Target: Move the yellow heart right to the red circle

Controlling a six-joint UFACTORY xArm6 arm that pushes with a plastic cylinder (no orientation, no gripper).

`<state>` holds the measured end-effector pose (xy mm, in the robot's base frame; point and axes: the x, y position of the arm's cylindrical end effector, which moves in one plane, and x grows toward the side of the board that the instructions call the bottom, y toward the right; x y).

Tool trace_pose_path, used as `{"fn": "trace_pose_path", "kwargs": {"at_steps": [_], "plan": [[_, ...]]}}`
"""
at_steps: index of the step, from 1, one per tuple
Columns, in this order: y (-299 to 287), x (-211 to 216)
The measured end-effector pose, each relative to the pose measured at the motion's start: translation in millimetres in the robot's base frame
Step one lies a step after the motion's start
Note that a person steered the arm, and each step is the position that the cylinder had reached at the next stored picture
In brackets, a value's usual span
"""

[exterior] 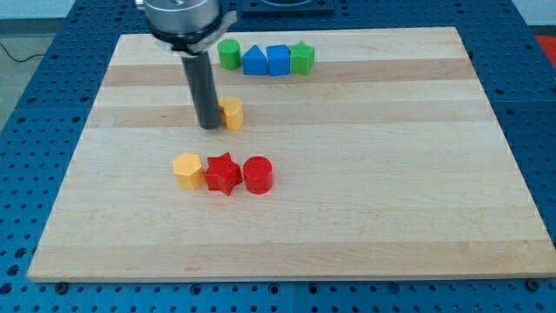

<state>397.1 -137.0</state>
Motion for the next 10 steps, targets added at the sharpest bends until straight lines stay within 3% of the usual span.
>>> {"fn": "trace_pose_path", "kwargs": {"at_steps": [1, 2, 4, 5, 8, 10], "plan": [[-30.7, -23.7], [7.3, -29.0], [142.5, 33.4], [192.9, 41.4], [230.8, -18.5], [228.1, 39.5]]}}
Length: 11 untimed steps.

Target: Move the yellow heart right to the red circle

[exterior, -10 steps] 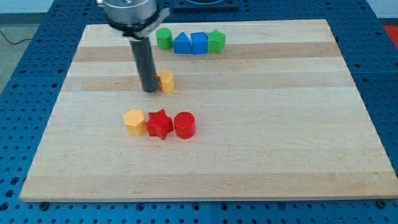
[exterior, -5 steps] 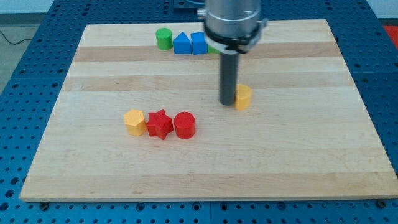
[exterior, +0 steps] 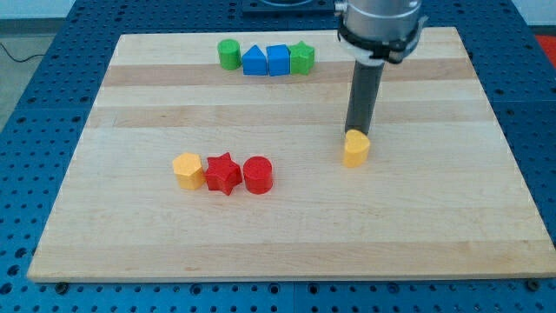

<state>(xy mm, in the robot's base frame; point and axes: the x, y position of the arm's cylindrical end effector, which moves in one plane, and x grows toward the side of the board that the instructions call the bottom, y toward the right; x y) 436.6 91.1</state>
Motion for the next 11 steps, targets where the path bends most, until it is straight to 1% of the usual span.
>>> {"fn": "trace_pose_path", "kwargs": {"at_steps": [1, 2, 3, 4, 5, 6, 8, 9, 10, 11], "plan": [[-5.1, 29.5], [-4.3, 23.7], [22.7, 12.8], [54.8, 28.9], [53.4, 46.0], [38.1, 48.3], [-23.5, 48.2], [-10.3, 48.2], [0.8, 55.8], [0.2, 68.9]]}}
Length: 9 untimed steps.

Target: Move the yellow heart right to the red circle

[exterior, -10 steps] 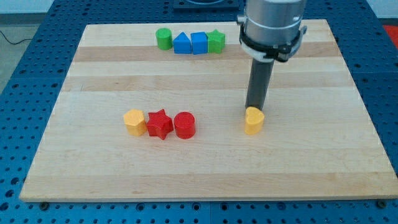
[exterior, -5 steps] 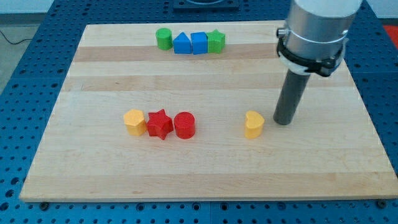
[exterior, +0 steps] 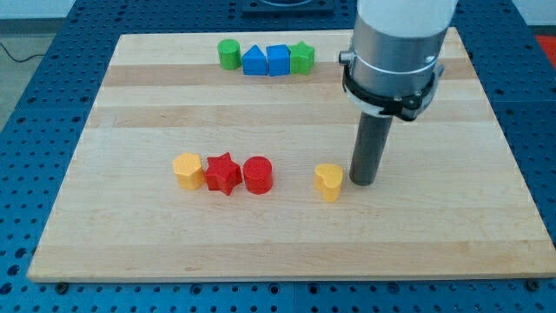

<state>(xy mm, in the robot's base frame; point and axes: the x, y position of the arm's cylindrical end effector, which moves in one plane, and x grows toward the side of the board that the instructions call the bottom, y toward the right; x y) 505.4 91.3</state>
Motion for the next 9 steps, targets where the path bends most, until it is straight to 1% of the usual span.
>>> {"fn": "trace_pose_path", "kwargs": {"at_steps": [1, 3, 4, 6, 7, 8, 9], "plan": [[-3.9, 9.7], [-53.9, 11.3], [-67.9, 11.3], [-74.5, 11.3], [-74.5, 27.2], [-69.9, 70.7], [-69.9, 82.2]]}}
